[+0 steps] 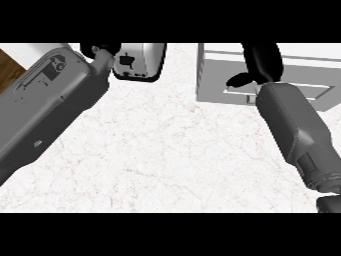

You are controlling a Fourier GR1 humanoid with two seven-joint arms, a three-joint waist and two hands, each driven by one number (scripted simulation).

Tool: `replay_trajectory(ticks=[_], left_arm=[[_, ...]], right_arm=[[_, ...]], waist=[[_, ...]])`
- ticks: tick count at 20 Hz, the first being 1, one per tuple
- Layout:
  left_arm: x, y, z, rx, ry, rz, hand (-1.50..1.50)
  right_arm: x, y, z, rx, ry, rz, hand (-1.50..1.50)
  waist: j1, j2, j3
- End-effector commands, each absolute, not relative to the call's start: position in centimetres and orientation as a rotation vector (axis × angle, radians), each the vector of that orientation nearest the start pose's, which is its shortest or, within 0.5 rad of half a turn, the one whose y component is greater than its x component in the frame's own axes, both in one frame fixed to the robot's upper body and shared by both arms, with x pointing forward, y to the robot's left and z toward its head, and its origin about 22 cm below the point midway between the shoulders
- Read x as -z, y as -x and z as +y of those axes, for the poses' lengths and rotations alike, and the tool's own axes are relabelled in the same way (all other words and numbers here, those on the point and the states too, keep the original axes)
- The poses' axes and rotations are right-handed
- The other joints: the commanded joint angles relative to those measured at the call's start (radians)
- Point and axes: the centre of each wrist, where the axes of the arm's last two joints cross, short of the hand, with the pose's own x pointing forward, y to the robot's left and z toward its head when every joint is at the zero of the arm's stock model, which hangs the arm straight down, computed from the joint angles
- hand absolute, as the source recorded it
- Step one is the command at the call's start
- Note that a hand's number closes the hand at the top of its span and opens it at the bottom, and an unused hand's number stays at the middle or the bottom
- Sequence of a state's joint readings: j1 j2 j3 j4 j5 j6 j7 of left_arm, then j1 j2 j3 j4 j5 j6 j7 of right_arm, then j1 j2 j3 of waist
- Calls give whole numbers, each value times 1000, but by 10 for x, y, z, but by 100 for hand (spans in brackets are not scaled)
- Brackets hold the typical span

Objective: Pick up the can, place it into the drawer and close the drawer

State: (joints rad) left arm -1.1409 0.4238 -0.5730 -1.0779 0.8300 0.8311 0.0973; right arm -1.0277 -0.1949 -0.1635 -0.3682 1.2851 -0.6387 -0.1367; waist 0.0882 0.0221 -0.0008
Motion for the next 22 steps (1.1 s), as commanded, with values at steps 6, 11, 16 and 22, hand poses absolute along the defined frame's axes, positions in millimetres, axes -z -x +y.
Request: replay_trajectory(ticks=[6,11,16,22], left_arm=[[-239,-397,112,-146,-16,-1724,-150],[-236,-391,120,-132,-29,-1724,-150],[-235,-387,125,-130,-12,-1739,-150],[-228,-384,127,-141,-17,-1725,-150]], right_arm=[[-105,-466,-198,-1004,1432,-1673,-150],[-120,-471,-208,-975,1420,-1663,-150],[-131,-475,-192,-943,1125,-1778,-150],[-124,-474,-179,-612,769,-1840,-150]], waist=[[21,17,3],[31,14,4],[33,19,5],[21,12,7]])
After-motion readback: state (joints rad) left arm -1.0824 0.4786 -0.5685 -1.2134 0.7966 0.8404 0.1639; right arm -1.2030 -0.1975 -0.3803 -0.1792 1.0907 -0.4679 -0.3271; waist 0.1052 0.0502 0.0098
